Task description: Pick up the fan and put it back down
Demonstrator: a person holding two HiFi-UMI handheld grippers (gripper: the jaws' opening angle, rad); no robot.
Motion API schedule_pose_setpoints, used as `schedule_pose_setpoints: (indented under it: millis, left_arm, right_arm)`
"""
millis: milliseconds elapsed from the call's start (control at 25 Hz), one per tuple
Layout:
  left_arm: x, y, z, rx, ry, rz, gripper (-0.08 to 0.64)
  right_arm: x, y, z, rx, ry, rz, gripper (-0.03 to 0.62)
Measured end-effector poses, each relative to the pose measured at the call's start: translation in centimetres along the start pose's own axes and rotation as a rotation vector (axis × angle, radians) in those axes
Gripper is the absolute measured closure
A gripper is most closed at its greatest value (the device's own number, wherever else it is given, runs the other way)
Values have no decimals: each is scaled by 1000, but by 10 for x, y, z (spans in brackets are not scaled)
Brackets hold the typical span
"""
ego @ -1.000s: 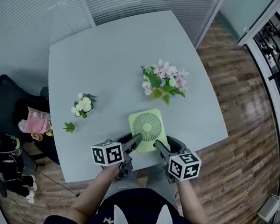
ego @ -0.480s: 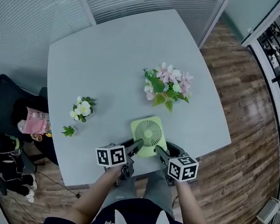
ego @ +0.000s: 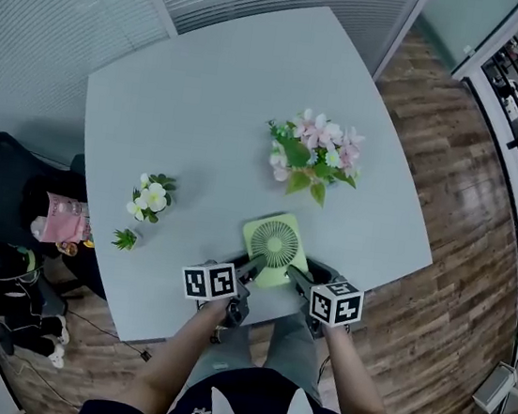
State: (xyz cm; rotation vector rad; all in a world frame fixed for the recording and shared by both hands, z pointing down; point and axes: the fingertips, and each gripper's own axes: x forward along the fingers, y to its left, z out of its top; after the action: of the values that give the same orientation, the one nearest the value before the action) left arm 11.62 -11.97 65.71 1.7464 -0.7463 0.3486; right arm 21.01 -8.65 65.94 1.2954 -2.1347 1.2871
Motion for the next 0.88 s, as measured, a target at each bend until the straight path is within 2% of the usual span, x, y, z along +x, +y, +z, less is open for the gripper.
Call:
schedule_pose_setpoints:
  millis: [440,640,880]
  left_arm:
    - [10,16,-9,-20,11,7,399]
    - [12,17,-13,28,20,24,399]
    - [13,17,-11,48,27,13,396]
  right_arm:
    - [13,-9,-14,-3,43,-24,397]
    - [15,-12,-20,-16,60,-43,396]
    - [15,-12,-19,-21,53,-42,393]
